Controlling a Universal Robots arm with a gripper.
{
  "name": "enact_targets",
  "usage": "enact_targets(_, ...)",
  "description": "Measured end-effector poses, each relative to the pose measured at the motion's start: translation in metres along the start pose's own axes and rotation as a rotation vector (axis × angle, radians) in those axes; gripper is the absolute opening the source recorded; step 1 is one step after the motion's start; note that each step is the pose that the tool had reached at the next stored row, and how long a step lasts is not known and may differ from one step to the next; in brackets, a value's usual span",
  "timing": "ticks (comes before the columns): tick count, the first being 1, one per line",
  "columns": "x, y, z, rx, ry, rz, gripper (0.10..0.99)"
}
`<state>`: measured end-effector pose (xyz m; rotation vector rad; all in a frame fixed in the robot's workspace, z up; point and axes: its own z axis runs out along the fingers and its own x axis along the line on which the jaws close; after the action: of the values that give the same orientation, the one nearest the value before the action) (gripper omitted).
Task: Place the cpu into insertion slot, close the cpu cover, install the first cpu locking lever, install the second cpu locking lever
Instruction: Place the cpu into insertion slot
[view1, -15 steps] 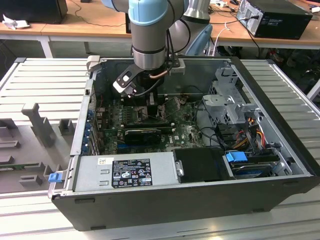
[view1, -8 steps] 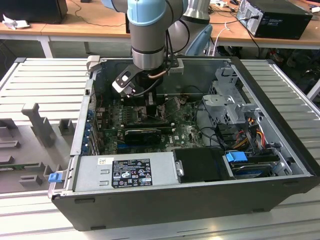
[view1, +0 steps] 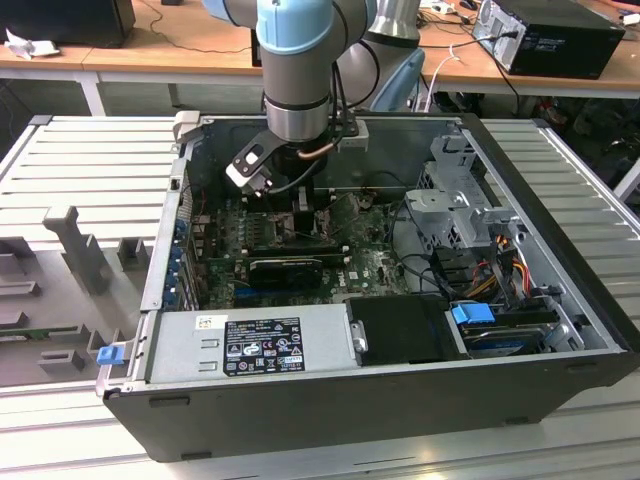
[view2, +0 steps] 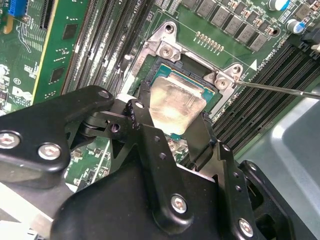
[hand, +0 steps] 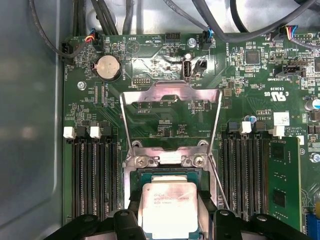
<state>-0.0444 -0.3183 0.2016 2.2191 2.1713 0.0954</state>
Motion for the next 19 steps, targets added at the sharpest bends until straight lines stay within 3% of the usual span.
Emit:
enact_targets(5, 0.0000, 0.0002, 0.0002, 0.000, 0.0002, 0.000, 0.525)
enact_targets(8, 0.0000, 0.0004, 0.0002, 0.000, 0.0001, 0.000, 0.604)
enact_targets(11, 0.0001, 0.0008, -0.0052, 0.000, -0.0001, 0.001, 0.588)
enact_targets(12, 0.0002, 0.0009, -0.0069, 0.000, -0.0002, 0.001, 0.522)
enact_targets(13, 0.0002, 0.0010, -0.0078, 0.000, -0.0004, 0.002, 0.522)
enact_targets(14, 0.0002, 0.0010, -0.0084, 0.000, -0.0011, 0.002, 0.396)
enact_targets(15, 0.0003, 0.0011, -0.0088, 0.000, -0.0019, 0.002, 0.337)
enact_targets(16, 0.0003, 0.0012, -0.0091, 0.000, -0.0027, 0.003, 0.337)
enact_targets(17, 0.0002, 0.0013, -0.0097, 0.001, -0.0047, 0.003, 0.216)
enact_targets(19, 0.0002, 0.0016, -0.0116, 0.001, -0.0098, 0.004, 0.106)
